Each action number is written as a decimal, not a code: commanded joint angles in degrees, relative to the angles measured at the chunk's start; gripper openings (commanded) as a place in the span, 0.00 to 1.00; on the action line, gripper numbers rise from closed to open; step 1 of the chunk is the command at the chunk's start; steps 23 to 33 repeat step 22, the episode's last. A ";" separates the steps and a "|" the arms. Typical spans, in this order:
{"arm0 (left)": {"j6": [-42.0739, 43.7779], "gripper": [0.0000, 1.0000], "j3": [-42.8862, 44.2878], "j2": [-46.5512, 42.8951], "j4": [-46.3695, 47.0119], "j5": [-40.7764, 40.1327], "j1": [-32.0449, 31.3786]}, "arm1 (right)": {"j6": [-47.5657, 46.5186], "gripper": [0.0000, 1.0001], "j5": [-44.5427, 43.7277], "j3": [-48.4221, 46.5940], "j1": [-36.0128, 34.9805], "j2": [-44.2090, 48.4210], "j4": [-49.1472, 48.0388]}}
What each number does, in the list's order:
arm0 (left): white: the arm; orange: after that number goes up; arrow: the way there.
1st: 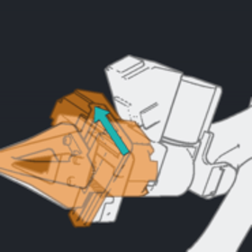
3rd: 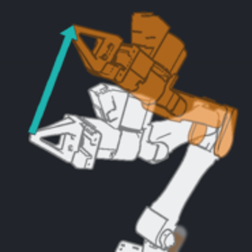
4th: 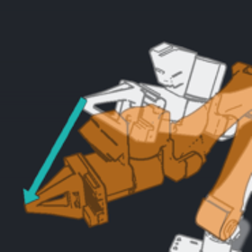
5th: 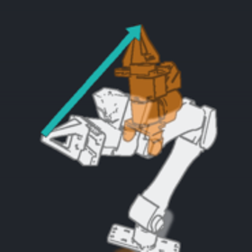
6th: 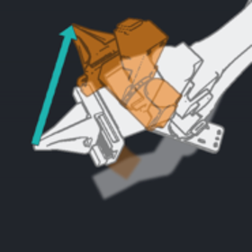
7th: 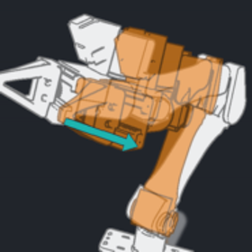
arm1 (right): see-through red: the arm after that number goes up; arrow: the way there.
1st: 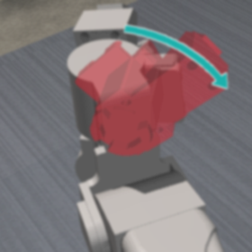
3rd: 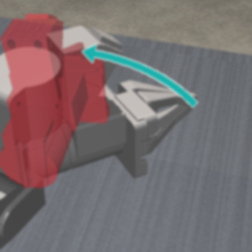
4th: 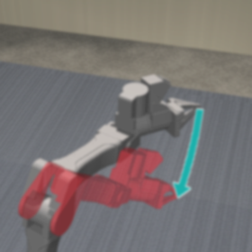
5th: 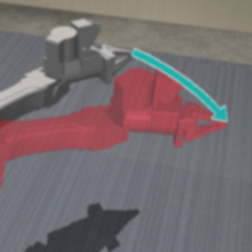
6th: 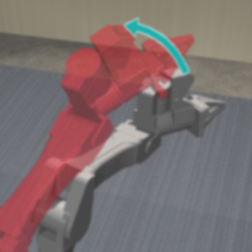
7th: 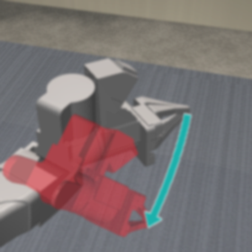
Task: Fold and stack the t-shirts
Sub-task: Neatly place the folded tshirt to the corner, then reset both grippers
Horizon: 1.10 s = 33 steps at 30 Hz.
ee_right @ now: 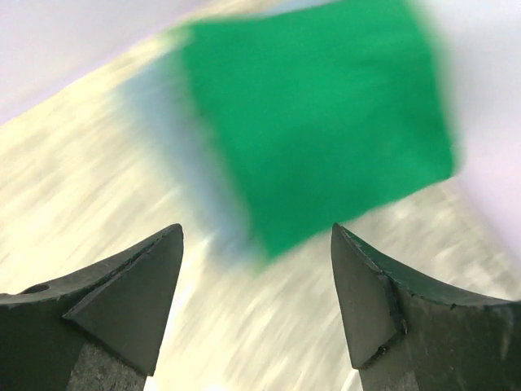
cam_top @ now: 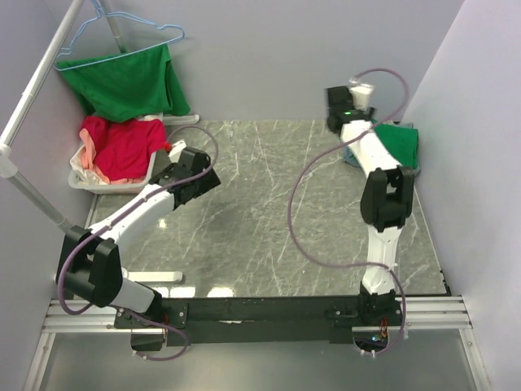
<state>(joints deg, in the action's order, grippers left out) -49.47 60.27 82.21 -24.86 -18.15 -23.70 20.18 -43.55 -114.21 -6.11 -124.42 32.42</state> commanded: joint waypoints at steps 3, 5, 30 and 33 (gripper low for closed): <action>3.59 0.87 -0.86 -3.55 3.50 -3.73 -6.79 | 4.69 0.79 3.47 9.87 -13.92 14.20 2.46; 3.68 0.90 -0.86 -3.73 2.89 -4.61 -8.55 | 5.30 0.79 5.75 14.62 -18.04 17.53 2.73; -0.27 1.00 1.78 -6.63 -6.69 -18.59 -10.66 | 11.45 0.79 15.86 45.56 -26.85 36.53 -1.40; -0.27 1.00 1.78 -6.63 -6.69 -18.59 -10.66 | 11.45 0.79 15.86 45.56 -26.85 36.53 -1.40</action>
